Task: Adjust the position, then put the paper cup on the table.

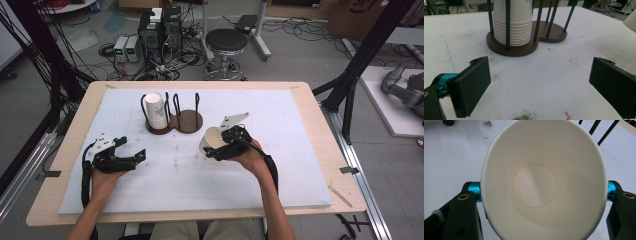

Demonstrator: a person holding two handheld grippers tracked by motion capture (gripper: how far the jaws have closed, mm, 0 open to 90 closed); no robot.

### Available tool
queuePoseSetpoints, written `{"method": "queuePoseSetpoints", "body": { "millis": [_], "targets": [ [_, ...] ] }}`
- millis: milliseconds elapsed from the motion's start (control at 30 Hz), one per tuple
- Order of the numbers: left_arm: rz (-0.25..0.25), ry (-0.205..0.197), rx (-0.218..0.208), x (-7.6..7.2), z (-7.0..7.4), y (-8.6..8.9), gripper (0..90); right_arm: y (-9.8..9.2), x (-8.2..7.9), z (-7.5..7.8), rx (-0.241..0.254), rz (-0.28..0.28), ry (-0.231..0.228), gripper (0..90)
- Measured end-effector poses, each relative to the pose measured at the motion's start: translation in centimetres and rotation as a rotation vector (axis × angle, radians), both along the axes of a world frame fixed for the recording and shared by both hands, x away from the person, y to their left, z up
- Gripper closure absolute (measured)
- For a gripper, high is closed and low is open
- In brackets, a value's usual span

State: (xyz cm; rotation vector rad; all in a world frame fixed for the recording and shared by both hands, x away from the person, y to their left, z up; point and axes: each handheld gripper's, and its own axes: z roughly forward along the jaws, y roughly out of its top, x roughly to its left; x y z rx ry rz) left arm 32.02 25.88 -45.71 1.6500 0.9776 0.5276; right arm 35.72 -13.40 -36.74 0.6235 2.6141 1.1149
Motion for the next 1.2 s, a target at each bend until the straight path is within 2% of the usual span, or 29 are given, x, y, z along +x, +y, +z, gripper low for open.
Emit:
{"method": "queuePoseSetpoints", "body": {
  "millis": [300, 600, 1000, 1200],
  "targets": [
    [-0.003, -0.001, 0.005, 0.0, 0.0, 0.0, 3.7, -0.2, 0.1, 0.0, 0.003, -0.004, 0.004, 29.7],
    [-0.003, 0.000, 0.006, 0.0, 0.0, 0.0, 3.8, 0.1, 0.3, -0.4, -0.015, -0.004, 0.008, 29.7],
    [-0.007, -0.002, 0.013, 0.0, 0.0, -0.1, 3.8, 0.8, 0.5, -1.1, -0.056, 0.003, 0.045, 29.6],
    [-0.007, -0.001, 0.012, 0.0, 0.0, -0.1, 3.8, 1.3, 0.6, -1.5, -0.092, -0.008, 0.069, 29.7]
  ]
}}
